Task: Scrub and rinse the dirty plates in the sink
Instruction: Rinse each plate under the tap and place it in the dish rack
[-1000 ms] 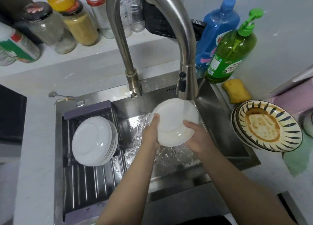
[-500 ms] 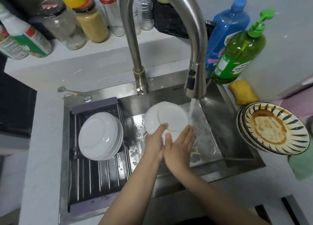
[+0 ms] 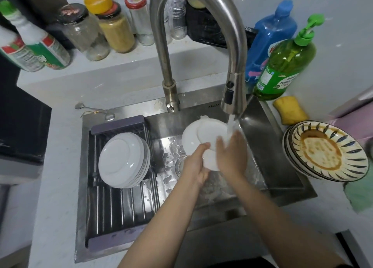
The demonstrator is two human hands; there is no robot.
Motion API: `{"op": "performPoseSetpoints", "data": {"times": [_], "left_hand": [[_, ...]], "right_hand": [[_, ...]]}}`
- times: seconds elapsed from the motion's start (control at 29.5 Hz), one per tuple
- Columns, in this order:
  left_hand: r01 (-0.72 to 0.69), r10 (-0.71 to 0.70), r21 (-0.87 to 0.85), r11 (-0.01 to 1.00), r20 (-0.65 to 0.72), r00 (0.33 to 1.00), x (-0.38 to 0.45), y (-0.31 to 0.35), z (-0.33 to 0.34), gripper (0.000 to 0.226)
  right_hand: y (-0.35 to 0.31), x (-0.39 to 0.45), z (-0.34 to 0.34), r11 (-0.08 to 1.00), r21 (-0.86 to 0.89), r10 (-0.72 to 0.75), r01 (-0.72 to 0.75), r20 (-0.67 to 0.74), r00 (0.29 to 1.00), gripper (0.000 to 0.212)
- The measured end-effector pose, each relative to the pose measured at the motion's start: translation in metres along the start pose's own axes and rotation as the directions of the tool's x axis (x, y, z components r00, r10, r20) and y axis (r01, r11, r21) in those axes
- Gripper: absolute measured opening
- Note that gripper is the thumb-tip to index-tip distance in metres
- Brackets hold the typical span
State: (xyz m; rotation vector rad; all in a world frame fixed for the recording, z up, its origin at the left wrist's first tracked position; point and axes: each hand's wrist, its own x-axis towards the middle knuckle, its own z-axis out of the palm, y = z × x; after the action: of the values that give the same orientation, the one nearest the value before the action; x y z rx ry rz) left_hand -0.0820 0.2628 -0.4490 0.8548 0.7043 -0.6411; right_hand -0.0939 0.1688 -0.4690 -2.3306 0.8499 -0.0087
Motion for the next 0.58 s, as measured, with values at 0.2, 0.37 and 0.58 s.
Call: {"op": "performPoseSetpoints", "data": {"times": [0.2, 0.37, 0.58], "left_hand": [[0.016, -0.016, 0.011, 1.000, 0.010, 1.000, 0.000, -0.006, -0.003, 0.063], [0.019, -0.021, 0.053, 0.998, 0.035, 0.999, -0.007, -0.003, -0.015, 0.065], [0.020, -0.022, 0.041, 0.999, 0.038, 0.999, -0.019, 0.020, -0.057, 0.061]], "right_hand": [[0.013, 0.003, -0.007, 1.000, -0.004, 0.024, -0.024, 0.057, 0.998, 0.058], [0.026, 0.011, -0.015, 0.979, 0.170, 0.078, -0.111, 0.192, 0.978, 0.063], [0.018, 0.009, -0.030, 0.860, 0.427, 0.033, -0.280, 0.502, 0.864, 0.034]]}}
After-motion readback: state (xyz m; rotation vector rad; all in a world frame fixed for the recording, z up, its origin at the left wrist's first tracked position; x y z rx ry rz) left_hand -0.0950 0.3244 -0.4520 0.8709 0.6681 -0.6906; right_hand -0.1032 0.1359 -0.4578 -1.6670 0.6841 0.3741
